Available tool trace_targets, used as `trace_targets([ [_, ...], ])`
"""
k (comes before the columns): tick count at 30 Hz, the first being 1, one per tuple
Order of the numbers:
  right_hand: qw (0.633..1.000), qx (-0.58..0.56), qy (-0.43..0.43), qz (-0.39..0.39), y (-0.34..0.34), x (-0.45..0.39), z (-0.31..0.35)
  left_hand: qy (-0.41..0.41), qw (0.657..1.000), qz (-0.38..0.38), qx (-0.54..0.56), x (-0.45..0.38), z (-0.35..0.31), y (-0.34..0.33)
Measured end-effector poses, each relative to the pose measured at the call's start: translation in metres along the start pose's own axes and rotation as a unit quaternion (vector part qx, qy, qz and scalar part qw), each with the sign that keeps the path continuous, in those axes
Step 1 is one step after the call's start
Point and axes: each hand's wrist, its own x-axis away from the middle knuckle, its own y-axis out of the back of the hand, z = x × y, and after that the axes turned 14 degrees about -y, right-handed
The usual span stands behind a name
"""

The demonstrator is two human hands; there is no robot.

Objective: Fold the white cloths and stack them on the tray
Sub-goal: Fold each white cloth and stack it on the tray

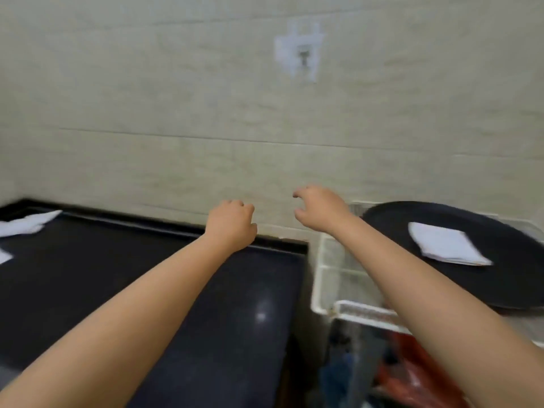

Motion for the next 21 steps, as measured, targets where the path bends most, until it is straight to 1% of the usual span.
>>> trace_targets([
  [6, 0.99, -0.064, 0.119, 0.036, -0.05, 0.02, 0.209, 0.122, 0.991, 0.001, -0.053, 0.143, 0.158, 0.012],
  [9, 0.979, -0.086, 0.176, 0.058, -0.079, 0.029, 0.301, 0.195, 0.978, 0.012, -0.071, 0.208, 0.229, 0.014],
  [12, 0.964, -0.117, 0.233, 0.055, -0.106, 0.034, 0.384, 0.261, 0.961, 0.007, -0.091, 0.263, 0.295, 0.009],
  [17, 0.941, -0.111, 0.305, 0.094, -0.157, 0.03, 0.512, 0.341, 0.936, 0.032, -0.087, 0.328, 0.401, -0.012],
  [21, 0.932, -0.119, 0.324, 0.112, -0.205, 0.004, 0.609, 0.372, 0.923, 0.029, -0.092, 0.352, 0.487, -0.029],
])
